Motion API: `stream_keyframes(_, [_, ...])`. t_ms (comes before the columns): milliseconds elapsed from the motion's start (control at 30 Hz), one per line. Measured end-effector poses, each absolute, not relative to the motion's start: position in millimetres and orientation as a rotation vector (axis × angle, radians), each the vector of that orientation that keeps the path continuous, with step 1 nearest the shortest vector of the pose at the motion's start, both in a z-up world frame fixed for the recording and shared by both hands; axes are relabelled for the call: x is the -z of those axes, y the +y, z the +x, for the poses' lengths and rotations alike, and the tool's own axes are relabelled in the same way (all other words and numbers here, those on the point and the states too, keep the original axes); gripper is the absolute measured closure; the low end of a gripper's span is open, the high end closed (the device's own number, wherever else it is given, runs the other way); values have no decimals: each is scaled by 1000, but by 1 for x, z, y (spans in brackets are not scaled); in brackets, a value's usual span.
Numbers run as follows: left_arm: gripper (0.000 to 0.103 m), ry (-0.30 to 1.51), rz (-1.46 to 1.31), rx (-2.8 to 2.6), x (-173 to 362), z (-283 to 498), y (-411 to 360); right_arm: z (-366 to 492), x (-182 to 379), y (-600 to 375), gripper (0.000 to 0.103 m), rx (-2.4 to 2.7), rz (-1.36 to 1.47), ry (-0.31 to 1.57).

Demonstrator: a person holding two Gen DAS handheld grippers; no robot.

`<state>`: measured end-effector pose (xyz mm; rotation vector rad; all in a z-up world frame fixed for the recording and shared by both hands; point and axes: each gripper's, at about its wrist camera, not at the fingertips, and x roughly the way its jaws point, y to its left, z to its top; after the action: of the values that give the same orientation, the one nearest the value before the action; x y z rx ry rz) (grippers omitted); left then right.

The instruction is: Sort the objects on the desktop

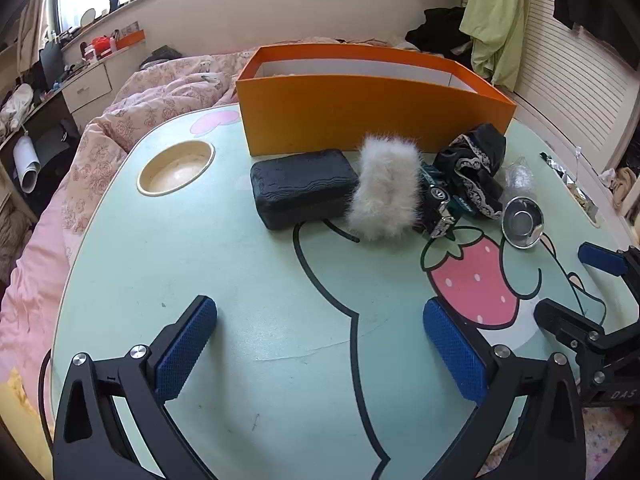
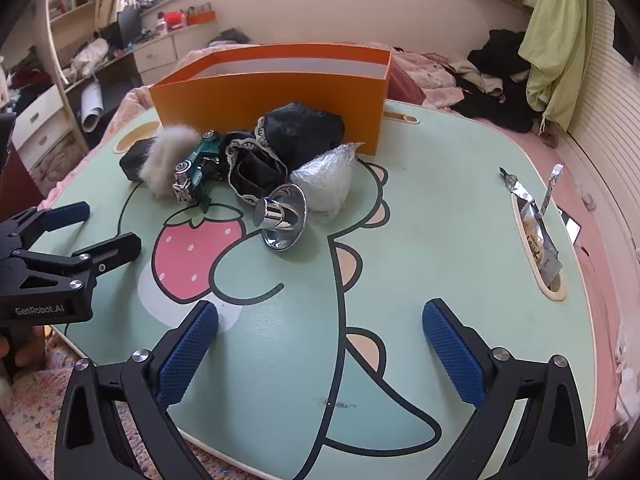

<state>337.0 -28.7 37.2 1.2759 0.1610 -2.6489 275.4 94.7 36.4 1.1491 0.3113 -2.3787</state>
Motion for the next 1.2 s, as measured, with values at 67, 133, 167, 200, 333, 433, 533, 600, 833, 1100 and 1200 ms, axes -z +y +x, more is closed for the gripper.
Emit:
stream_keyframes(67, [0,153,1261,2661,-37,338,-28,276,-36,95,0,2382,1145,308])
stream_keyframes(133, [0,152,1257,2666,-37,337,-29,277,-36,94,0,2384,1140,308])
stream_keyframes(167, [0,152,1256,2667,-37,338,-30,277,-35,94,0,2385,1138,307])
stream_keyframes(200, [0,152,1255,2669,-37,338,-30,278,-35,94,0,2386,1136,306])
stream_keyframes(333, [0,151,1252,2672,-37,337,-30,278,-37,95,6,2384,1125,291])
stream_keyframes(433, [0,152,1250,2675,-36,337,-31,274,-43,95,26,2340,1095,226])
stream_keyframes(533, [0,152,1250,2675,-36,337,-30,263,-48,89,31,2322,1093,173])
stream_keyframes(600, [0,152,1248,2677,-36,337,-30,256,-52,85,36,2330,1085,159])
stream_keyframes(833, [0,150,1247,2678,-36,337,-30,239,-49,60,73,2278,1127,195])
stream_keyframes(1100, [0,154,1243,2683,-36,338,-32,270,-60,94,73,2232,1019,128])
stream_keyframes(1200, [0,155,1242,2684,-36,338,-32,277,-54,105,73,2261,997,167])
